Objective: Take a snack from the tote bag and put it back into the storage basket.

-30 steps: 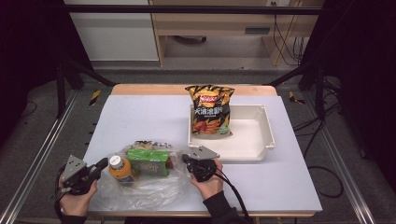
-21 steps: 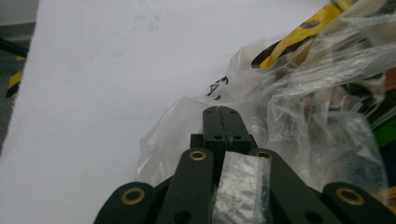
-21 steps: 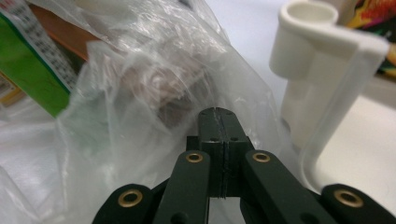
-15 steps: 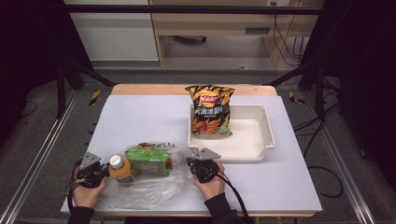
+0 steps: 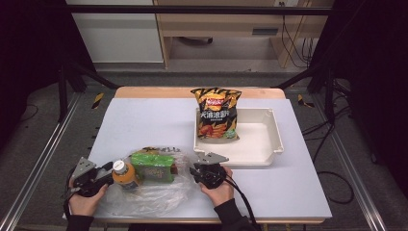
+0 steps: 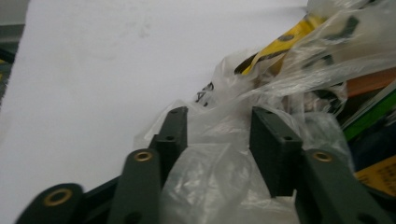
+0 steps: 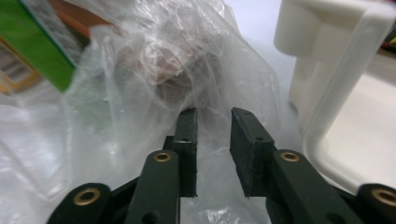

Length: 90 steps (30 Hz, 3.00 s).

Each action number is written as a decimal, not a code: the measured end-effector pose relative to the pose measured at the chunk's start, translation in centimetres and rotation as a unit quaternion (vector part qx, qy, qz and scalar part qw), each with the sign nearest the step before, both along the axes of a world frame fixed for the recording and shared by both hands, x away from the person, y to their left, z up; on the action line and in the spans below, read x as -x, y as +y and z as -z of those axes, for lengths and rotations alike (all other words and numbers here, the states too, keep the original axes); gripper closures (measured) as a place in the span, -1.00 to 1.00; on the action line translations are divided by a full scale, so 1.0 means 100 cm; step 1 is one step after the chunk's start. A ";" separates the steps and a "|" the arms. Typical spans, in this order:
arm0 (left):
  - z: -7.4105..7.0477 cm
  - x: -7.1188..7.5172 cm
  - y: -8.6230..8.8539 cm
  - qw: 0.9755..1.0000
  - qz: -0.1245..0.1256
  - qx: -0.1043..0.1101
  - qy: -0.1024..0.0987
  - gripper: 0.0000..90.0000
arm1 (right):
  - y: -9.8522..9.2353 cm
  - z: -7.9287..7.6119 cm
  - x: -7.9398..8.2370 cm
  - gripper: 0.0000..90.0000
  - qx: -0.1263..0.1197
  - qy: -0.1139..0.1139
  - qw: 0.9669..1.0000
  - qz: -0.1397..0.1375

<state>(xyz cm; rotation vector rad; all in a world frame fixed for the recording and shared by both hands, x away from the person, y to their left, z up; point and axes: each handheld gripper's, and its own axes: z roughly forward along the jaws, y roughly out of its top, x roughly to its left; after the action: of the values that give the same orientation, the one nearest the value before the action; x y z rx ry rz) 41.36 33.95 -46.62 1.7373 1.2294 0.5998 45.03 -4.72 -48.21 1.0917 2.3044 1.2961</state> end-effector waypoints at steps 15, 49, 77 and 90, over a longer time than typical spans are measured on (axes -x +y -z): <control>-0.048 0.023 0.009 0.997 -0.002 0.044 -0.071 -0.13 | -0.005 -0.047 0.016 0.33 -0.086 -0.048 0.994 -0.047; -0.043 0.023 0.004 0.998 -0.012 0.019 -0.059 -0.14 | 0.043 -0.074 0.019 -0.07 -0.095 -0.054 0.988 -0.105; -0.028 0.017 0.003 0.999 -0.013 0.008 -0.035 -0.14 | 0.052 -0.069 0.018 0.67 -0.077 -0.091 0.984 -0.135; -0.027 0.017 0.001 0.999 -0.011 0.004 -0.033 -0.14 | 0.031 -0.119 0.025 0.68 -0.135 -0.135 0.972 -0.134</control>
<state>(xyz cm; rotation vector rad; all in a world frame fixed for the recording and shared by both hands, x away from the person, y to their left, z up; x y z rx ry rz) 39.69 34.05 -43.92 1.6872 1.2056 0.6594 42.56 -1.64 -36.28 0.6357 2.1651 1.7809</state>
